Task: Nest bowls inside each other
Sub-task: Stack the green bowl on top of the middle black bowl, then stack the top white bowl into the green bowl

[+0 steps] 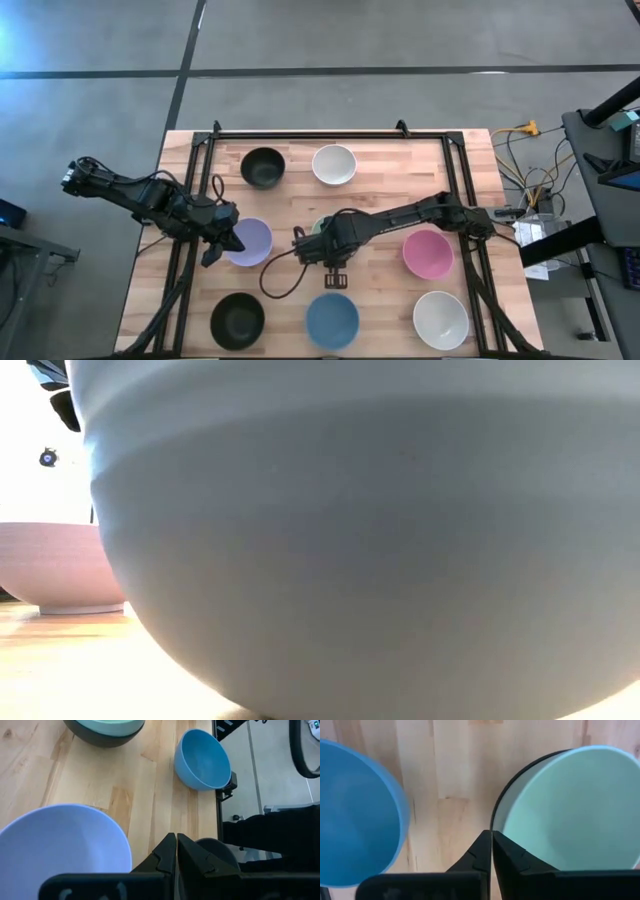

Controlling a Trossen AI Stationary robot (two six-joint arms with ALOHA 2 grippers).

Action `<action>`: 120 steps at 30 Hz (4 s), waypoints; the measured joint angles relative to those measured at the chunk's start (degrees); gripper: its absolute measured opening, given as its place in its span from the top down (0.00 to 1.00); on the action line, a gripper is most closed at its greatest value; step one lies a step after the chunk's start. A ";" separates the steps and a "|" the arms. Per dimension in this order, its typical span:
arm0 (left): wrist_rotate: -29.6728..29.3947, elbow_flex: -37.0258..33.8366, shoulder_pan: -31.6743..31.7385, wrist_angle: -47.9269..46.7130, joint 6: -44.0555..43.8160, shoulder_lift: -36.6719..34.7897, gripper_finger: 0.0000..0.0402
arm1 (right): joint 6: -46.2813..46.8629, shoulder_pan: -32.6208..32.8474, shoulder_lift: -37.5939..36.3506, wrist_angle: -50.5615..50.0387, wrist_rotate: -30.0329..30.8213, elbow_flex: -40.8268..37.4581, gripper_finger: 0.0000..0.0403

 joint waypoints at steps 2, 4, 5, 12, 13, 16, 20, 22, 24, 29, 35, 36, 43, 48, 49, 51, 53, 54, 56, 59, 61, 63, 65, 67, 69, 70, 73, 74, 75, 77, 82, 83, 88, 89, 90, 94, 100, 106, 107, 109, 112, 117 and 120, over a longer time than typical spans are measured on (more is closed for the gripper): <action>0.02 -0.02 0.01 -0.02 0.00 0.02 1.00 | 0.10 -0.11 0.00 0.07 0.14 0.00 0.98; 0.04 -0.02 0.00 -0.02 0.00 -0.03 1.00 | 1.02 -0.15 0.00 0.10 0.17 0.07 0.98; 0.08 -0.02 0.00 -0.05 -0.02 -0.06 1.00 | 1.34 -0.15 0.00 0.08 0.17 0.17 0.98; 0.20 -0.09 0.00 -0.02 0.00 0.04 1.00 | 1.51 -0.22 -0.06 0.14 0.17 -0.45 0.98; 0.20 -0.16 0.00 -0.04 0.00 0.04 1.00 | 1.51 -0.22 -0.02 0.22 0.16 -0.88 0.98; 0.20 -0.55 0.00 0.12 0.00 -0.04 1.00 | 1.51 -0.22 0.00 0.53 0.15 -2.36 0.98; 0.22 -0.87 0.00 0.17 0.02 -0.31 1.00 | 1.51 -0.22 0.04 0.70 0.14 -3.46 0.98; 0.22 -0.87 0.00 0.13 0.00 -0.39 1.00 | 1.51 -0.22 0.04 0.81 0.14 -3.56 0.98; 0.22 -0.87 0.00 0.15 0.02 -0.44 1.00 | 1.51 -0.29 0.04 0.81 0.14 -3.37 0.98; 0.22 -0.87 0.00 0.16 0.05 -0.45 1.00 | 1.51 -0.70 0.04 1.17 0.12 -2.53 0.98; 0.22 -0.87 0.02 0.16 0.42 -0.48 1.00 | 1.51 -1.11 0.04 2.74 0.12 -2.63 0.98; 0.22 -0.87 0.01 0.16 0.45 -0.48 1.00 | 1.51 -1.18 0.04 3.35 0.12 -2.79 0.98; 0.22 -0.87 0.02 0.18 0.48 -0.52 1.00 | 1.50 -1.53 0.04 4.39 -0.03 -2.97 0.98; 0.22 -0.87 0.02 0.18 0.50 -0.57 1.00 | 1.45 -1.86 0.04 4.37 -0.46 -2.99 0.98; 0.22 -0.87 0.02 0.18 0.50 -0.57 1.00 | 1.44 -1.90 0.04 4.37 -0.90 -3.00 0.98; 0.22 -0.87 0.02 0.19 0.50 -0.57 1.00 | 1.44 -1.97 0.04 4.37 -1.05 -3.04 0.98; 0.22 -0.87 0.02 0.18 0.50 -0.57 1.00 | 1.40 -1.97 0.04 4.36 -1.15 -3.04 0.98; 0.22 -0.87 0.02 0.19 0.50 -0.55 1.00 | 1.32 -1.97 0.04 4.39 -1.15 -3.10 0.98; 0.22 -0.87 0.01 0.20 0.50 -0.52 1.00 | 1.27 -1.97 0.04 4.34 -1.15 -3.34 0.98; 0.22 -0.87 0.01 0.20 0.50 -0.52 1.00 | 1.27 -1.97 0.04 4.35 -1.15 -4.05 0.98; 0.22 -0.87 0.00 0.20 0.50 -0.55 1.00 | 1.27 -1.97 0.04 4.32 -1.15 -4.66 0.98; 0.22 -0.87 0.01 0.20 0.50 -0.55 1.00 | 1.33 -1.97 0.04 4.09 -1.15 -4.87 0.98; 0.22 -0.87 0.01 0.20 0.50 -0.55 1.00 | 1.46 -1.97 0.04 4.06 -1.14 -4.87 0.98; 0.22 -0.87 0.01 0.20 0.50 -0.55 1.00 | 1.46 -1.97 0.04 3.72 -1.14 -4.78 0.98; 0.22 -0.87 0.02 0.20 0.48 -0.56 1.00 | 1.46 -2.03 0.04 2.59 -1.15 -4.01 0.98; 0.22 -0.87 0.02 0.20 0.42 -0.55 1.00 | 1.49 -2.10 -0.19 2.19 -1.15 -3.63 0.98; 0.22 -0.89 0.02 0.20 0.26 -0.63 1.00 | 3.06 -2.83 -2.56 1.15 -0.82 -2.41 0.98; 0.22 -0.90 0.00 0.20 0.13 -0.66 1.00 | 4.22 -3.17 -3.82 1.14 -0.15 -2.09 0.98; 0.22 -0.90 0.01 0.23 0.13 -0.68 1.00 | 5.95 -3.37 -5.47 1.30 1.70 -2.01 0.98; 0.22 -0.90 0.02 0.25 0.13 -0.58 1.00 | 8.13 -3.40 -9.42 1.94 7.25 -2.37 0.98; -2.10 -0.99 0.02 2.42 0.83 0.63 1.00 | 8.35 -1.91 -21.32 8.67 16.49 -9.00 0.98; -2.94 -1.01 0.02 3.52 1.67 1.02 1.00 | 8.41 -1.70 -24.03 11.32 16.25 -11.93 0.98; -8.61 -1.03 0.04 11.38 7.76 3.29 1.00 | 8.50 -2.60 -36.62 36.01 12.91 -31.58 0.98; -9.75 -1.03 0.07 12.90 8.82 3.81 1.00 | 8.46 -3.30 -39.11 43.21 11.67 -36.20 0.98; -10.87 -0.87 0.07 13.94 9.42 4.30 1.00 | 8.45 -4.33 -41.34 50.97 9.56 -40.89 0.98; -13.79 0.07 0.94 16.94 10.99 5.96 1.00 | 8.94 -10.80 -48.03 76.42 -0.88 -57.36 0.98; -14.05 1.05 3.73 16.98 10.59 6.24 1.00 | 11.95 -23.30 -53.39 80.55 -2.94 -70.84 0.98; -18.29 1.57 6.71 20.36 10.51 5.24 1.00 | 4.76 -36.13 -51.96 70.14 -16.08 -71.73 0.98; -19.56 1.57 7.38 20.91 10.54 5.16 1.00 | 2.10 -37.37 -51.07 68.38 -17.62 -70.99 0.97; -21.51 1.57 9.06 22.78 10.77 5.13 1.00 | -4.01 -38.92 -49.08 64.60 -18.81 -69.05 0.95; -21.87 1.57 12.26 25.21 10.93 5.28 1.00 | -14.11 -40.04 -45.50 59.73 -20.22 -65.06 0.89; -21.96 1.60 16.27 29.15 10.54 5.74 1.00 | -30.27 -40.37 -37.54 47.85 -22.23 -56.41 0.75; -21.93 1.60 17.65 30.26 10.49 5.79 1.00 | -38.80 -40.37 -32.28 40.87 -21.87 -51.21 0.68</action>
